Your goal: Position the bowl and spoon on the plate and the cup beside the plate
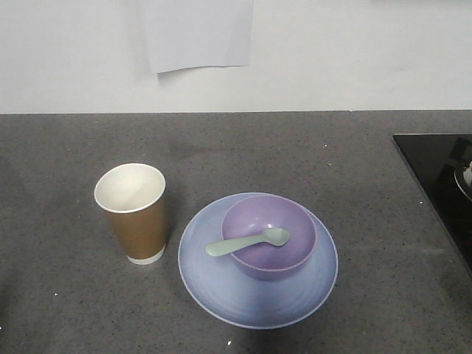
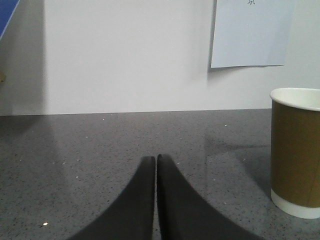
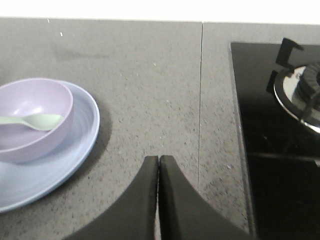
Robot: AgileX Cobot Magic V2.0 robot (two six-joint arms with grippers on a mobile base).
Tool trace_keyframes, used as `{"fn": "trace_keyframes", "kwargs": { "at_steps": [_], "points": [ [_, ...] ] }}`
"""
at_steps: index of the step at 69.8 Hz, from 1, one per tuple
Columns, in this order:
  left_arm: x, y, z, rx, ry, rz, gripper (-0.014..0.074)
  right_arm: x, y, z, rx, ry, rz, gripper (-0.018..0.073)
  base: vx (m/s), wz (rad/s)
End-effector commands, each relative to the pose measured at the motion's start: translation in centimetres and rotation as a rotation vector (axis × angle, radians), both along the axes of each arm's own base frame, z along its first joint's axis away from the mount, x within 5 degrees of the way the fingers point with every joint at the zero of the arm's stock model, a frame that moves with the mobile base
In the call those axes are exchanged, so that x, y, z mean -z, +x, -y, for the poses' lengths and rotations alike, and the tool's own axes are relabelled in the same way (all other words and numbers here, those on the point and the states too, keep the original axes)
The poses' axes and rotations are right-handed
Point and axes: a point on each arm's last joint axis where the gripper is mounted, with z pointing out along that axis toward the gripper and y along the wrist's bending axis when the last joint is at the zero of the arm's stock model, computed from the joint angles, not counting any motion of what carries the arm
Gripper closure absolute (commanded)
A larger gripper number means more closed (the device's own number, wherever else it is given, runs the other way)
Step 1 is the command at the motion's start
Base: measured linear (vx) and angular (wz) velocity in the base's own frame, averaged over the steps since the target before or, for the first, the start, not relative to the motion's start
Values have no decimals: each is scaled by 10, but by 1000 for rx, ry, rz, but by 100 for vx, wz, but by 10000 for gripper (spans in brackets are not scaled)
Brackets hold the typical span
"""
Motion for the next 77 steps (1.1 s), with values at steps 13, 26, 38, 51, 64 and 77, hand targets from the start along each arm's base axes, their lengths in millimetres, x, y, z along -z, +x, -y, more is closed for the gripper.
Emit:
{"fn": "trace_keyframes", "kwargs": {
  "at_steps": [13, 26, 38, 51, 64, 77],
  "points": [
    [-11, -2, 0, 6, -12, 102, 604, 25, -4, 2, 56, 66, 309, 570, 0, 0],
    [-11, -2, 0, 6, -12, 102, 604, 51, -18, 4, 70, 87, 418, 570, 0, 0],
    [-11, -2, 0, 6, -12, 101, 604, 71, -22, 4, 66, 97, 489, 570, 0, 0],
    [-11, -2, 0, 6, -12, 100, 604, 91, -17, 3, 65, 110, 508, 570, 0, 0],
    [-11, -2, 0, 6, -12, 100, 604, 93, -16, 3, 61, 104, 537, 570, 0, 0],
    [-11, -2, 0, 6, -12, 100, 604, 93, -16, 3, 57, 93, 547, 570, 0, 0]
  ]
}}
